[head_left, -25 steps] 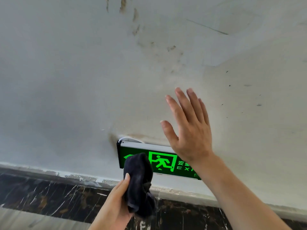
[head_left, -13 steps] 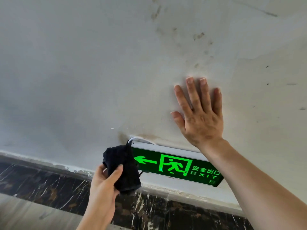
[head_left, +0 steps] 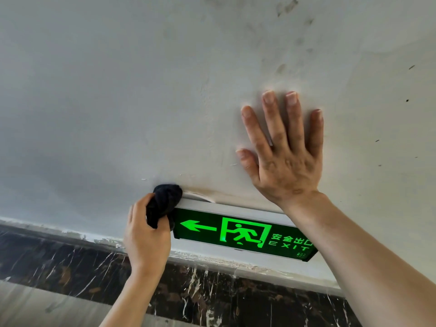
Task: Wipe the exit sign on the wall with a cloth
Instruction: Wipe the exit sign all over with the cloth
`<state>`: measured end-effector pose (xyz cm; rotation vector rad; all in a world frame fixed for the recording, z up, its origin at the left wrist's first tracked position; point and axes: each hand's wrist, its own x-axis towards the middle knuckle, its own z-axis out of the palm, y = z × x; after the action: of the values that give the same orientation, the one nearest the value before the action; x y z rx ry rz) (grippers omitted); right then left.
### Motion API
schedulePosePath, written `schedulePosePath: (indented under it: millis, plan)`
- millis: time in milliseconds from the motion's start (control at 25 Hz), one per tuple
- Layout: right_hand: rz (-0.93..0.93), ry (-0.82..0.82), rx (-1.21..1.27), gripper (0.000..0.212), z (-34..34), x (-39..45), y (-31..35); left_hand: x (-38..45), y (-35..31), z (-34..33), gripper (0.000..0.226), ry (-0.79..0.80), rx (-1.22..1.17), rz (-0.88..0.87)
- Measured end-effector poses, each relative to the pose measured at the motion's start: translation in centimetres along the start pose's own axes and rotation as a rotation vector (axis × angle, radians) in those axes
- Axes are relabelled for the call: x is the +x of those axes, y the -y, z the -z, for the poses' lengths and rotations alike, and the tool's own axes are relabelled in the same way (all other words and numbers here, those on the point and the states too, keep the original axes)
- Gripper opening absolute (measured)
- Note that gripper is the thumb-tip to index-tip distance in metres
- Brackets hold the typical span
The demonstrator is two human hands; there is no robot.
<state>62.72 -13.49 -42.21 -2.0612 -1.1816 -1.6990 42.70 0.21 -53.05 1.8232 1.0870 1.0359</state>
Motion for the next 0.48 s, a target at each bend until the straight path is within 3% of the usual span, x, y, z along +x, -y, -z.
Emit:
schedulePosePath:
  millis: [480]
  plan:
    - [-0.004,-0.03,-0.012,0.069,-0.3,0.0,0.0,-0.4,2.4,-1.1,0.031,0.11,-0.163,0.138]
